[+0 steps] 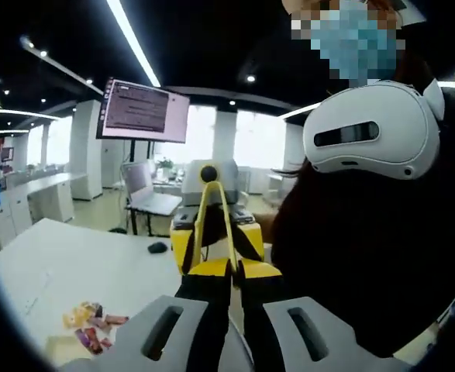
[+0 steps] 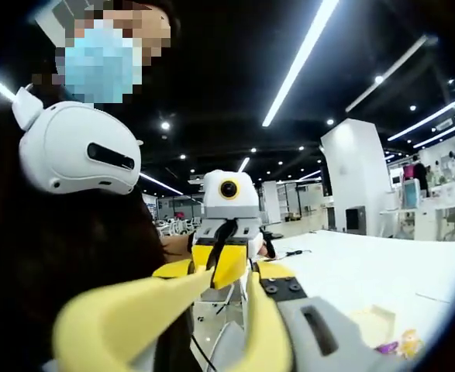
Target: Place the target food into the container with the food tongs after gripping and lifting it, then release it inside without dropping or visibly crushing the food.
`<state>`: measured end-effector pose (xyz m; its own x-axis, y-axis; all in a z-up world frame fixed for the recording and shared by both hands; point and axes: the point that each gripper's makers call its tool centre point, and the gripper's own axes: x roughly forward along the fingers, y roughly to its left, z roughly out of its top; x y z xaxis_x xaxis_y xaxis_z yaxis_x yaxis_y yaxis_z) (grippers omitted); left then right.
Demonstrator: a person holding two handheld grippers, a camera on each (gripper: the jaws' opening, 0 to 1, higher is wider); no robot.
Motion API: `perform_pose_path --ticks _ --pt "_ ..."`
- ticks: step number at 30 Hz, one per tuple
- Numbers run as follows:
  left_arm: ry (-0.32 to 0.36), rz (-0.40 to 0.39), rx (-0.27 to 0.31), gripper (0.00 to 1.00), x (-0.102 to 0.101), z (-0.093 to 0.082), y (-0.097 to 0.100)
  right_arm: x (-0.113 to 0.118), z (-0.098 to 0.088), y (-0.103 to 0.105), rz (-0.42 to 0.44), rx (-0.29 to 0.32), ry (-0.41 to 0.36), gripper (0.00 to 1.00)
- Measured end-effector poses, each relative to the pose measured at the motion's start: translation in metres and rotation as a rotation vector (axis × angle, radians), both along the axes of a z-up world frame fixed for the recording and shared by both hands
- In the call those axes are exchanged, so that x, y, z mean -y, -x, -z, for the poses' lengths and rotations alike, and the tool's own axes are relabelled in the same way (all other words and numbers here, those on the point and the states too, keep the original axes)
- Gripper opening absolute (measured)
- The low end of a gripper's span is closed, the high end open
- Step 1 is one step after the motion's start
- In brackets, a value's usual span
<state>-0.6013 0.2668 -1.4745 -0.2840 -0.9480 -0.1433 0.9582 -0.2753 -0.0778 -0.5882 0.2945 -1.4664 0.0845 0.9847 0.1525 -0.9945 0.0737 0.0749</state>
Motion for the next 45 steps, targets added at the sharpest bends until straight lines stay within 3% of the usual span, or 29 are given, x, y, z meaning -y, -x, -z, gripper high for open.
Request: perform_pose_path --ticks 5,29,33,45 --pt "0.042 0.01 0.013 0.01 0.002 -0.009 0.002 0.004 -0.008 0.002 -0.028 -0.039 -0.058 0.27" --pt "0.047 -0.066 0.015 0.01 0.001 -0.005 -0.001 0.003 -0.004 0.003 -0.038 -0.04 -0.06 0.24" --pt "0.122 -0.073 -0.008 0.01 0.0 -0.014 -0.001 0.005 -0.01 0.003 -0.046 -0.068 -0.101 0.25" --pt "0.175 -0.103 0.033 0.02 -0.001 -0.021 -0.003 0.006 -0.017 0.001 -0.049 -0.074 -0.14 0.24"
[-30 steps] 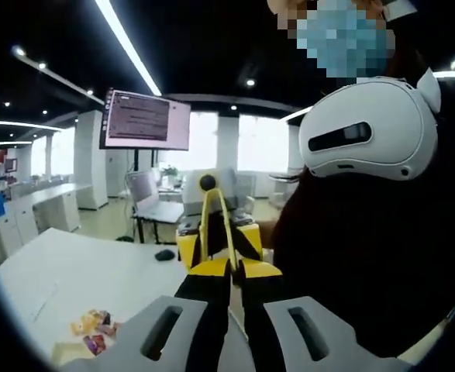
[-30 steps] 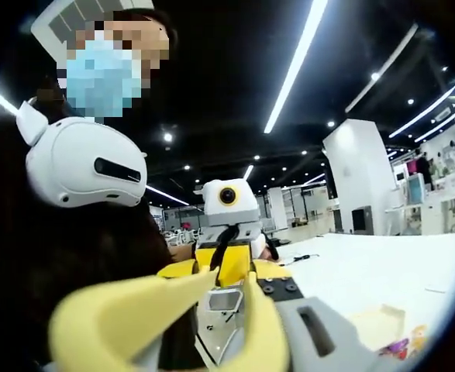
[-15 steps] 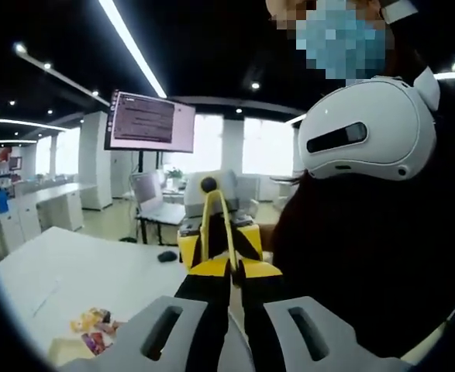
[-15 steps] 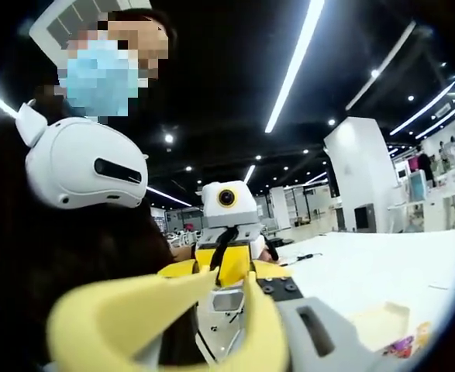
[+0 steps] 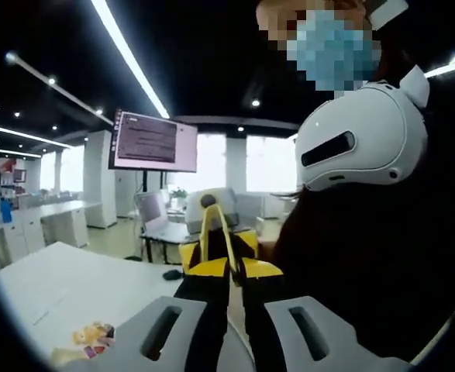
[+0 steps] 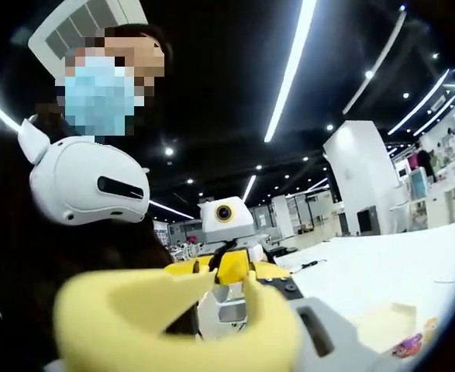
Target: Place the target food into the container with the food tongs after gripping and lifting it, then release it inside without dropping or visibly crushing the food.
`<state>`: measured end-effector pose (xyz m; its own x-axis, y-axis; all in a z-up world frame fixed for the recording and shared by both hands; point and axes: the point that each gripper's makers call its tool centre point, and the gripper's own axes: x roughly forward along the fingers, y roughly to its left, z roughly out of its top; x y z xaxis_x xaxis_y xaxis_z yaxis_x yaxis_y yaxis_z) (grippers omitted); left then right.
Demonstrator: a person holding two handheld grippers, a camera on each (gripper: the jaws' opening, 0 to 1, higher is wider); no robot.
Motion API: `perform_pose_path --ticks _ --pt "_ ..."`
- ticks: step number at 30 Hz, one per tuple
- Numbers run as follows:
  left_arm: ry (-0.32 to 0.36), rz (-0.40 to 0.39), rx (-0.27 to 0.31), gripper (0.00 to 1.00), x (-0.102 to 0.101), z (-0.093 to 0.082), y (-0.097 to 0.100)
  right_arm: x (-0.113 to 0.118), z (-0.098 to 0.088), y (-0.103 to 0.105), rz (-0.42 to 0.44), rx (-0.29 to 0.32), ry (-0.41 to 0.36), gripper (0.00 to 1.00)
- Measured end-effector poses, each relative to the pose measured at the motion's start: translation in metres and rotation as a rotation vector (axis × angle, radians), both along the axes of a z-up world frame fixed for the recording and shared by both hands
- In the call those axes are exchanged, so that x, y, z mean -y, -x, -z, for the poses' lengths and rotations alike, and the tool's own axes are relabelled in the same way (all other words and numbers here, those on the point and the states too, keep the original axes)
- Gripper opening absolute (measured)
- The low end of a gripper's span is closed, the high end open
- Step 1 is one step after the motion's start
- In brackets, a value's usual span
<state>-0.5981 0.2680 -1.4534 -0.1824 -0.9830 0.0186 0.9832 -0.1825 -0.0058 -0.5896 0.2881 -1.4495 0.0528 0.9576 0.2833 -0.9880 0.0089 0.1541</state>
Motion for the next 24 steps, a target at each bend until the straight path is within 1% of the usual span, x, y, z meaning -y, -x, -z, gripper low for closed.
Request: perform_pose_path --ticks 5,9,10,11,12,13,14,15,17,19,20,23,24 --pt "0.008 -0.026 0.023 0.02 0.0 -0.002 -0.001 0.0 -0.002 0.0 0.007 0.008 -0.004 0.24" --pt "0.005 -0.044 0.042 0.02 0.0 -0.002 0.0 0.0 -0.002 -0.001 0.008 0.001 -0.011 0.23" --pt "0.004 -0.044 0.047 0.04 0.0 -0.002 0.0 0.001 -0.003 -0.001 0.007 -0.005 -0.018 0.23" --pt "0.0 -0.036 0.038 0.1 -0.004 -0.002 0.001 0.006 -0.006 -0.003 0.009 -0.022 -0.045 0.23" --pt "-0.001 -0.038 0.013 0.15 -0.006 -0.002 0.0 0.01 -0.008 -0.005 0.022 -0.026 -0.06 0.23" --pt "0.001 -0.041 0.022 0.18 -0.007 -0.002 -0.001 0.014 -0.008 -0.006 0.03 -0.026 -0.064 0.22" --pt "0.003 -0.066 0.039 0.18 -0.006 -0.001 -0.005 0.016 -0.009 -0.007 0.032 -0.03 -0.069 0.22" --pt "-0.004 -0.073 0.055 0.14 -0.006 0.0 -0.006 0.018 -0.01 -0.008 0.034 -0.034 -0.074 0.22" --pt "-0.027 -0.068 0.054 0.02 -0.004 0.004 -0.006 0.017 -0.01 -0.008 0.043 -0.024 -0.069 0.22" --pt "-0.037 -0.085 0.046 0.0 0.0 0.006 -0.01 0.015 -0.005 -0.007 0.061 0.008 -0.026 0.22" --pt "-0.054 -0.082 0.014 0.0 -0.001 0.01 -0.011 0.015 -0.005 -0.006 0.062 0.017 -0.021 0.22" --pt "-0.051 -0.084 -0.012 0.01 0.0 0.012 -0.012 0.016 -0.004 -0.008 0.07 0.026 -0.003 0.22" --pt "-0.044 -0.077 -0.036 0.02 -0.001 0.011 -0.01 0.016 -0.003 -0.008 0.069 0.025 0.0 0.22"
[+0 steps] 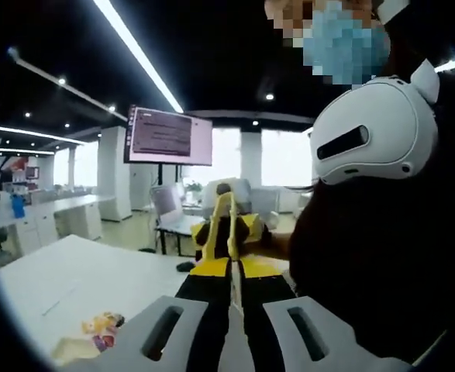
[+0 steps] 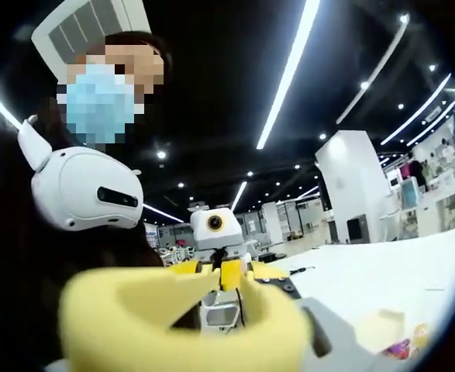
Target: Place the target food into the container with the food tongs after gripping and lifting it, then release it inside without dropping or visibly crushing the food.
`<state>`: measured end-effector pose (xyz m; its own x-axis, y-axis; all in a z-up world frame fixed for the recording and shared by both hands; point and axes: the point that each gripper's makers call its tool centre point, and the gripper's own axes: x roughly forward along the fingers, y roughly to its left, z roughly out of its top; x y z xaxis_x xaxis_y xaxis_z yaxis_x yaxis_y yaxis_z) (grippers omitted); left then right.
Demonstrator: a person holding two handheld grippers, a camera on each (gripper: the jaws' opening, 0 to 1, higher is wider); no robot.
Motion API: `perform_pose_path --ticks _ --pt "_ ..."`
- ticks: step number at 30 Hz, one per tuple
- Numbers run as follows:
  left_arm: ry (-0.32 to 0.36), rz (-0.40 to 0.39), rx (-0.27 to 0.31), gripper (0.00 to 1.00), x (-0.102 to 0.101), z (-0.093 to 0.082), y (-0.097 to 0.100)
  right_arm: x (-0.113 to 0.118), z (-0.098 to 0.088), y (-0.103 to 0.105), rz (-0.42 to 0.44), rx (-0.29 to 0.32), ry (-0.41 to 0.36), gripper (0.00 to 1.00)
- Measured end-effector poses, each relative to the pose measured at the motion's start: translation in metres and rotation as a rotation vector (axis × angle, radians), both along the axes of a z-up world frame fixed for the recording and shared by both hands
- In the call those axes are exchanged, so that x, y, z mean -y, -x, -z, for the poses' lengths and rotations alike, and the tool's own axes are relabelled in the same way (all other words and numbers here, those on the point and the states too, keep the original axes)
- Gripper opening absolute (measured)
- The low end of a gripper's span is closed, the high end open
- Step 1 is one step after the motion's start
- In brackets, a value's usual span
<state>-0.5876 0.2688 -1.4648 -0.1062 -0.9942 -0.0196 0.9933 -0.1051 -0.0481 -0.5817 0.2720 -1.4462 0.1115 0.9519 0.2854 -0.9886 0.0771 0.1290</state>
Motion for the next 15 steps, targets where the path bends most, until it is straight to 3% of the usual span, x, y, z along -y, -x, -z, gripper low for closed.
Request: perform_pose_path --ticks 10,15 --pt "-0.007 -0.021 -0.025 0.02 0.001 0.005 -0.011 -0.003 0.009 -0.008 0.009 0.032 0.083 0.22" --pt "-0.002 -0.016 -0.02 0.01 0.001 0.003 -0.014 -0.004 0.008 -0.011 0.01 0.046 0.088 0.23"
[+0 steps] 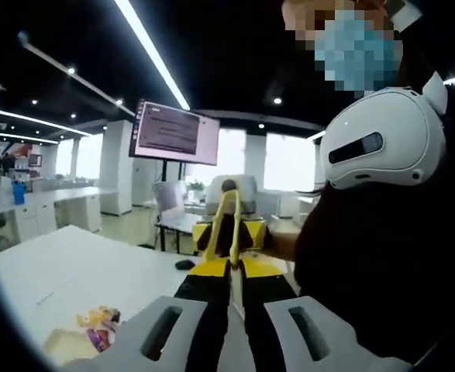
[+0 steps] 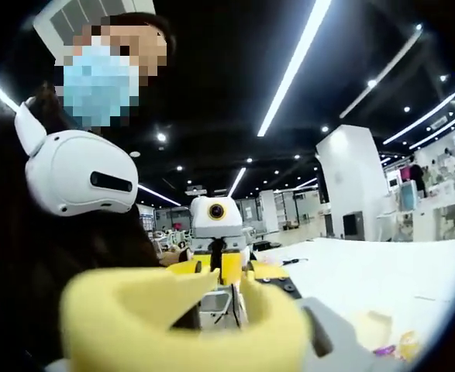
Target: Place the target food into the container with the food tongs after gripping and lifting it, then release it inside without dropping or visibly crushing the food.
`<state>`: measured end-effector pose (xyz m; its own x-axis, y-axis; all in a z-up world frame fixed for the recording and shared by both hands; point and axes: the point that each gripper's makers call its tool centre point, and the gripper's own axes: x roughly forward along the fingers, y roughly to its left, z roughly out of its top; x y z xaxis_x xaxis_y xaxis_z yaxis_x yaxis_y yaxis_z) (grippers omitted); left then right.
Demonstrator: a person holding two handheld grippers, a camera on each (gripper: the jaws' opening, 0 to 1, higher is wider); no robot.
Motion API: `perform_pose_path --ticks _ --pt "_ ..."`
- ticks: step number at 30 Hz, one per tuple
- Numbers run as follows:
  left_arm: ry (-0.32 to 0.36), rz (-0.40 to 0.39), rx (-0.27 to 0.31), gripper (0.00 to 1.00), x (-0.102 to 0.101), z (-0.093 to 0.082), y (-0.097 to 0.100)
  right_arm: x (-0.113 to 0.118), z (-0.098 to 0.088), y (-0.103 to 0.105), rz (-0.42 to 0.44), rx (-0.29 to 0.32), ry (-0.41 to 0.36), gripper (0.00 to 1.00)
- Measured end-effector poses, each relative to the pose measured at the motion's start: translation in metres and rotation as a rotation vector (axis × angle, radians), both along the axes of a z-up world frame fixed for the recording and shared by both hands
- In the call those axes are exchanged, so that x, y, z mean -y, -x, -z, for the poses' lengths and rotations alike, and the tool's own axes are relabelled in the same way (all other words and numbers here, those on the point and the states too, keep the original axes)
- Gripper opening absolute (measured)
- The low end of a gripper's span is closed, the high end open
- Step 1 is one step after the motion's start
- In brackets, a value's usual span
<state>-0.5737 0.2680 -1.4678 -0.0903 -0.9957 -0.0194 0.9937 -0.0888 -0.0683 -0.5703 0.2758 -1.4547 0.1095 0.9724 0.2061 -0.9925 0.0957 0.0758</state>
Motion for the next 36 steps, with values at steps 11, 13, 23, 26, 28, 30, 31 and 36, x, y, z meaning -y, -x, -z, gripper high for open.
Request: perform_pose_path --ticks 11,13,23,26,28,30,31,36 --pt "-0.019 -0.03 0.152 0.0 0.002 -0.004 -0.003 0.003 -0.001 -0.013 0.02 -0.017 0.004 0.27" --pt "-0.028 -0.03 0.157 0.0 0.003 -0.004 -0.004 0.003 0.0 -0.015 0.026 -0.015 0.011 0.28" --pt "-0.039 -0.024 0.147 0.0 0.004 -0.003 -0.009 0.001 0.001 -0.019 0.034 -0.028 0.021 0.28" --pt "-0.044 -0.025 0.147 0.0 0.004 -0.001 -0.01 0.001 0.003 -0.021 0.036 -0.032 0.028 0.27" --pt "-0.051 -0.026 0.148 0.0 0.003 0.001 -0.012 0.0 0.004 -0.021 0.032 -0.031 0.036 0.26" --pt "-0.046 -0.034 0.142 0.01 0.003 0.002 -0.015 -0.001 0.005 -0.022 0.034 -0.036 0.036 0.24" --pt "-0.038 -0.038 0.141 0.01 0.002 0.001 -0.016 0.0 0.004 -0.024 0.034 -0.045 0.024 0.23" --pt "-0.025 -0.063 0.133 0.01 0.002 0.004 -0.021 -0.001 0.007 -0.027 0.043 -0.051 0.034 0.21"
